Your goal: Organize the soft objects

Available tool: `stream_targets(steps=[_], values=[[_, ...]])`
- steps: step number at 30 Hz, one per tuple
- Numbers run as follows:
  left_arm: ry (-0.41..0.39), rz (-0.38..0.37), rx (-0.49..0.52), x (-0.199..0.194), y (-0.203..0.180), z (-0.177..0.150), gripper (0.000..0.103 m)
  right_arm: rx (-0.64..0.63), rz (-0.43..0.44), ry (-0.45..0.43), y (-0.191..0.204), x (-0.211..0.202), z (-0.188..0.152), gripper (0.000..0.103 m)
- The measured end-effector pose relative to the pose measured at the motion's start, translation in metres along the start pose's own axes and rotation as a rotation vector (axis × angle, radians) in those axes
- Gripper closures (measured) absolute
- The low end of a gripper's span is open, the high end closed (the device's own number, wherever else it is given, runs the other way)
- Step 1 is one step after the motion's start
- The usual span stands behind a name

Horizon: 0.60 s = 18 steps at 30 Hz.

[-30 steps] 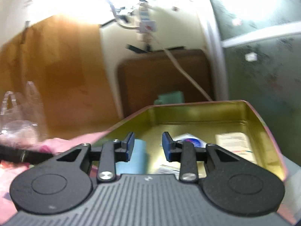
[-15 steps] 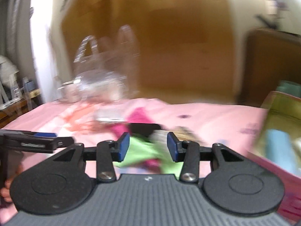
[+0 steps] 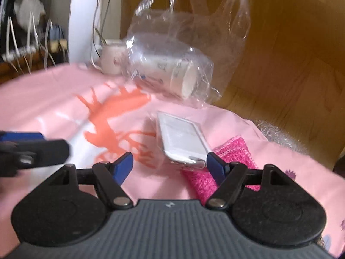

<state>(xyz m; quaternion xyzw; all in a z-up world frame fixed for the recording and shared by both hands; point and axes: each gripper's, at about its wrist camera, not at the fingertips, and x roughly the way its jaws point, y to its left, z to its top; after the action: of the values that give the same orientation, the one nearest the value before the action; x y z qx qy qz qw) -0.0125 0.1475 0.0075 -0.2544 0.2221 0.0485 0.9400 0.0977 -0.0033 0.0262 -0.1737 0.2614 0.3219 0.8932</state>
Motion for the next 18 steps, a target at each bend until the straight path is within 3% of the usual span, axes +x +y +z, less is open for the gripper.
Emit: stream_targets(steps=[2, 5, 8, 14, 18], values=[[-0.009, 0.012, -0.009, -0.001, 0.002, 0.000, 0.007, -0.022, -0.026, 0.012, -0.001, 0.010, 0.000, 0.028], [-0.010, 0.009, -0.030, -0.001, 0.005, 0.001, 0.007, -0.068, -0.056, 0.001, -0.001, 0.018, -0.001, 0.054], [-0.014, 0.013, -0.050, -0.001, 0.008, 0.001, 0.007, -0.156, -0.104, -0.040, 0.010, 0.011, -0.004, 0.068], [-0.034, 0.029, -0.074, -0.004, 0.012, 0.002, 0.004, -0.287, -0.109, -0.102, 0.029, -0.024, -0.027, 0.070], [-0.027, 0.025, -0.089, -0.003, 0.015, 0.003, 0.003, -0.337, -0.060, -0.119, 0.035, -0.066, -0.054, 0.070]])
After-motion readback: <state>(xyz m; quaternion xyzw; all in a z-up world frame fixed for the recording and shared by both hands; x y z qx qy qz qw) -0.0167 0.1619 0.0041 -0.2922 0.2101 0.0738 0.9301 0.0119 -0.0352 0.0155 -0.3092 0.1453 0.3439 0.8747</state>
